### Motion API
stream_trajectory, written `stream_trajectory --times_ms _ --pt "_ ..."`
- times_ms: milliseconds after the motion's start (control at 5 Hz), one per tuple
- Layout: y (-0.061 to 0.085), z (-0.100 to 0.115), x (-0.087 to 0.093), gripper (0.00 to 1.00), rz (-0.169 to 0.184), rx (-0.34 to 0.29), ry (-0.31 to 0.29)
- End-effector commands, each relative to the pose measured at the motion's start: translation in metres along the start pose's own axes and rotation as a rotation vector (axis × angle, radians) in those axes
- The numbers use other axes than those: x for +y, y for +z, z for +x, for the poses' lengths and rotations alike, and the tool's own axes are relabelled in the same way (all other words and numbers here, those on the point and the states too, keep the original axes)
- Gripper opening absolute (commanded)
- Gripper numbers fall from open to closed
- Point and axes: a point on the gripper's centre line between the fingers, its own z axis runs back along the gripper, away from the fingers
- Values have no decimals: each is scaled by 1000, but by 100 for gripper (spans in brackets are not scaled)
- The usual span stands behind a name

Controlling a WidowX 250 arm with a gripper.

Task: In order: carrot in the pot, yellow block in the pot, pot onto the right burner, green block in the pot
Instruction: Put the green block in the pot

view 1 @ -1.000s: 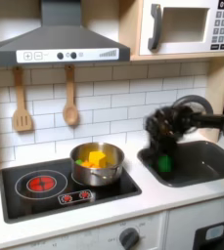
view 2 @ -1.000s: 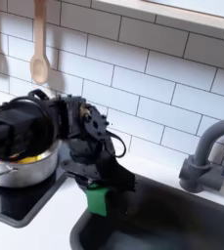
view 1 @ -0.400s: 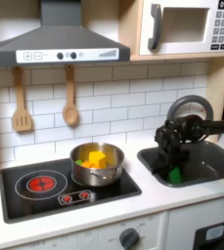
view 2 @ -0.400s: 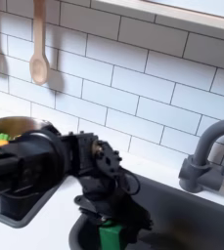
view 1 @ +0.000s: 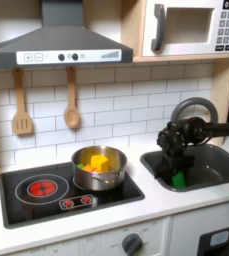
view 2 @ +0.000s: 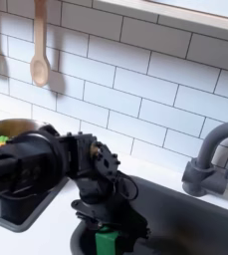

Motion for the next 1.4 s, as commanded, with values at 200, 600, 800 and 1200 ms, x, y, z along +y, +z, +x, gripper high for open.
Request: stream_trajectory --times_ms 200,600,800,1200 --pt "25 7 9 0 70 -39 20" --pt "25 5 6 0 53 -41 -4" --pt "32 7 3 0 29 -70 -15" --pt "63 23 0 0 26 -169 -43"
